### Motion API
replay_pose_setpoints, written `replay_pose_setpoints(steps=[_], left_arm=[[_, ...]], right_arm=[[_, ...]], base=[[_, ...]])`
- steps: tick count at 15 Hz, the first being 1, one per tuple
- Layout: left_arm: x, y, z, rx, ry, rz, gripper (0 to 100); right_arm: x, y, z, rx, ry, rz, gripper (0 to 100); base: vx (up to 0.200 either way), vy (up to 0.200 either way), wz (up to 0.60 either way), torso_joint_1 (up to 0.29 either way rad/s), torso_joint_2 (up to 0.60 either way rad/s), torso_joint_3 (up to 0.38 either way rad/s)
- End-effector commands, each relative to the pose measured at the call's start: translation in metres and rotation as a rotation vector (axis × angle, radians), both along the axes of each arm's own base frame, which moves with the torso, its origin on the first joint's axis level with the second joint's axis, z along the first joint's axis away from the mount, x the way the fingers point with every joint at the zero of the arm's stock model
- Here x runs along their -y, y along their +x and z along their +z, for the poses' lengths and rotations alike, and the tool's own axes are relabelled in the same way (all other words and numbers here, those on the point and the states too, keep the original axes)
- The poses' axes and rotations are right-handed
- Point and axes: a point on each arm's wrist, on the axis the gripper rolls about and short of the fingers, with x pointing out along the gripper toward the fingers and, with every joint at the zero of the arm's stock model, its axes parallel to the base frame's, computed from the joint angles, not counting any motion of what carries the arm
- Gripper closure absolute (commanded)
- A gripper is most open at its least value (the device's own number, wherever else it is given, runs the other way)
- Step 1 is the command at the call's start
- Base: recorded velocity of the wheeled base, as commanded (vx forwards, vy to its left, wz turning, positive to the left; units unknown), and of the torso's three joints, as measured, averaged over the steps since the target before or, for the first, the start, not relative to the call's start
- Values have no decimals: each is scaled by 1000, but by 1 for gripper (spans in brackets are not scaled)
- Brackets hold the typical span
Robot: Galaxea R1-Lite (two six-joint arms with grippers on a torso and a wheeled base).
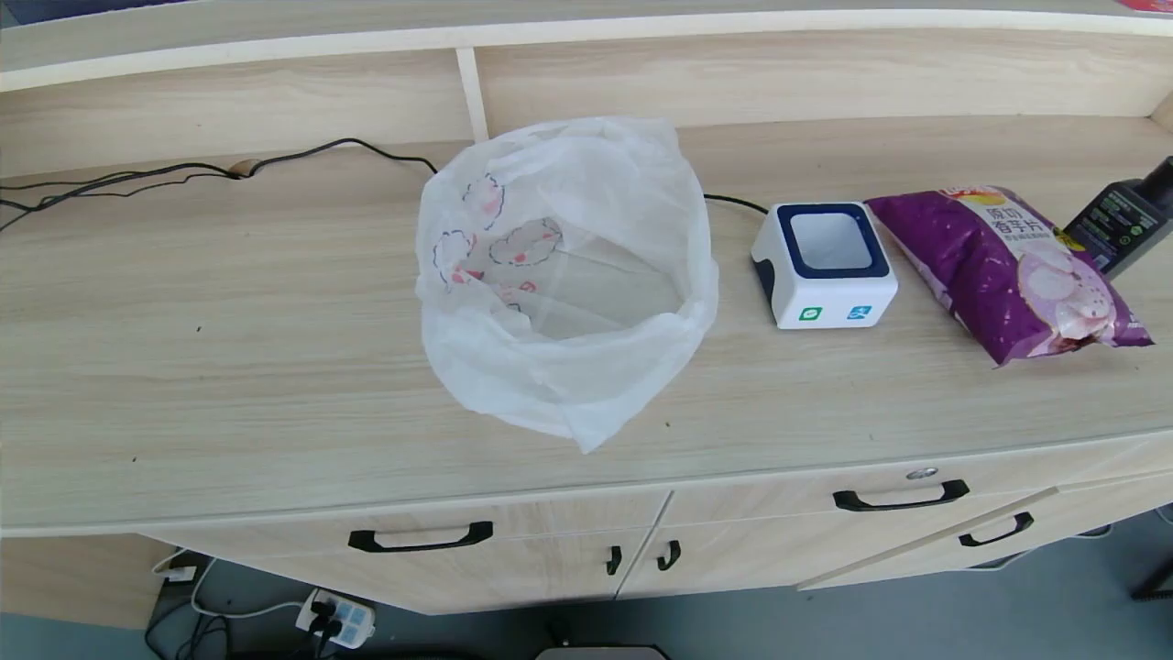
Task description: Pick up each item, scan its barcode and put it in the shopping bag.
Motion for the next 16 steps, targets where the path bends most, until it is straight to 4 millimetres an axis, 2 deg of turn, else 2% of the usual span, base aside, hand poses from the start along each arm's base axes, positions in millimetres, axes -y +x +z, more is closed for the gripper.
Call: replay_pose_setpoints(steps=[1, 11, 14, 15, 16], left_arm=[[0, 0, 0, -2, 0, 0, 0], [0, 0, 0, -2, 0, 0, 0], [0, 0, 0, 2, 14, 0, 0], [0, 0, 0, 3, 14, -1, 0], [0, 0, 0, 2, 14, 0, 0]], right_arm=[[0, 0, 0, -1, 0, 0, 0], [0, 1, 1, -12, -6, 4, 0], [-1, 1, 1, -8, -86, 71, 0], [-2, -2, 46, 45, -83, 130, 0], [-2, 15, 102, 5, -45, 135, 0]], base=[[0, 0, 0, 0, 0, 0], [0, 0, 0, 0, 0, 0], [0, 0, 0, 0, 0, 0], [0, 0, 0, 0, 0, 0], [0, 0, 0, 0, 0, 0]])
